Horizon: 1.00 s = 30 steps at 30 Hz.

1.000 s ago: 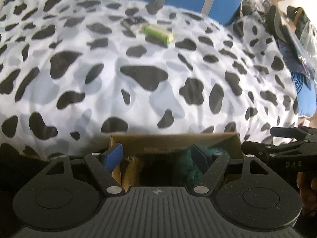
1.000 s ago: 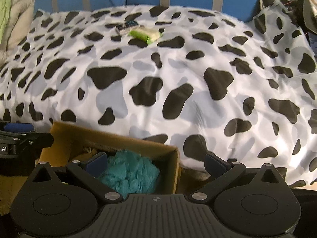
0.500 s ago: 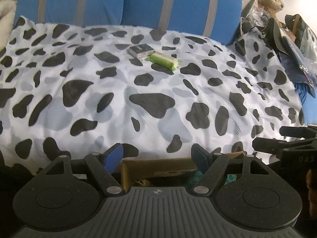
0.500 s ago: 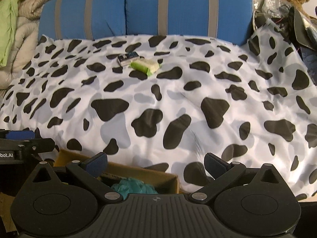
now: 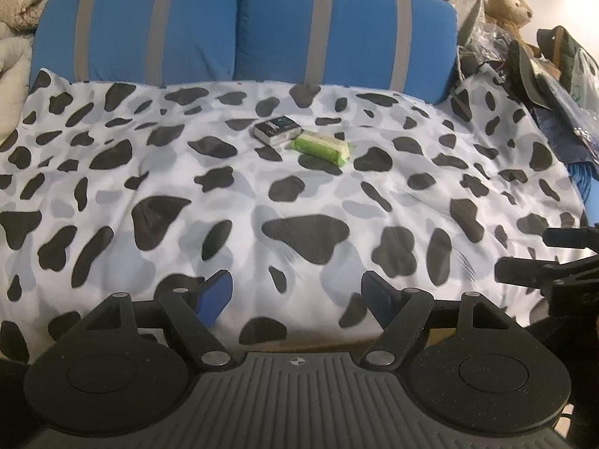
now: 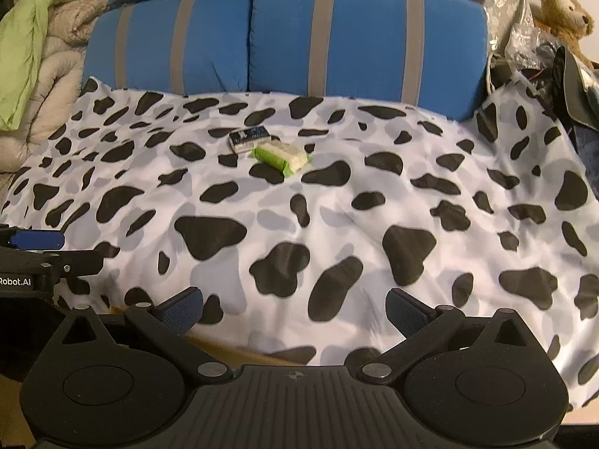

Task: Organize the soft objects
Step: 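Move both grippers back toward the black tissue pack and green wipes packet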

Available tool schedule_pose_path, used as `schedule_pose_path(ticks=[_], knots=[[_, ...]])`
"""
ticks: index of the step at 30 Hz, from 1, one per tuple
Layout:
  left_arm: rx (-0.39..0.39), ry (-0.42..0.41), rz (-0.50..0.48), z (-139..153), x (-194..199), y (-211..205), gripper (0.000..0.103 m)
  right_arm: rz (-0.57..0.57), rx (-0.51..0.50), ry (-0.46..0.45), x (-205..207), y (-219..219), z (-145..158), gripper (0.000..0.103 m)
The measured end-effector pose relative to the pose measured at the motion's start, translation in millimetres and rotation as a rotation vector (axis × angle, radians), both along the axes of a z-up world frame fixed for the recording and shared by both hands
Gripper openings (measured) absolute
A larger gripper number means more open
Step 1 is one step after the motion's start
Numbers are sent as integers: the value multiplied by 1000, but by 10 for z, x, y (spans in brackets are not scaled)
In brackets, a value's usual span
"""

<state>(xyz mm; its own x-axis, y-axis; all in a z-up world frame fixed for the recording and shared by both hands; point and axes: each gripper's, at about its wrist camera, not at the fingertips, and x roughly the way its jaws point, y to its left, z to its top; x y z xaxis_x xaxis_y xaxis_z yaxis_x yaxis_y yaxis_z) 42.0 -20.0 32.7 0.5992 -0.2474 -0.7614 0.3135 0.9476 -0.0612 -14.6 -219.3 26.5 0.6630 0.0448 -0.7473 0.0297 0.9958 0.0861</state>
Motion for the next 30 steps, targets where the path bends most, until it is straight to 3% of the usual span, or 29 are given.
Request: schedule_pose_path(ticks=[11,30], knots=[[5,-66,-24,37,338,-13,75,34,-22,-48,354,-54,-22,103],[-7,-103,-24,-19,1045,39,75,137,-42,-97,1056,-93,-168,103]])
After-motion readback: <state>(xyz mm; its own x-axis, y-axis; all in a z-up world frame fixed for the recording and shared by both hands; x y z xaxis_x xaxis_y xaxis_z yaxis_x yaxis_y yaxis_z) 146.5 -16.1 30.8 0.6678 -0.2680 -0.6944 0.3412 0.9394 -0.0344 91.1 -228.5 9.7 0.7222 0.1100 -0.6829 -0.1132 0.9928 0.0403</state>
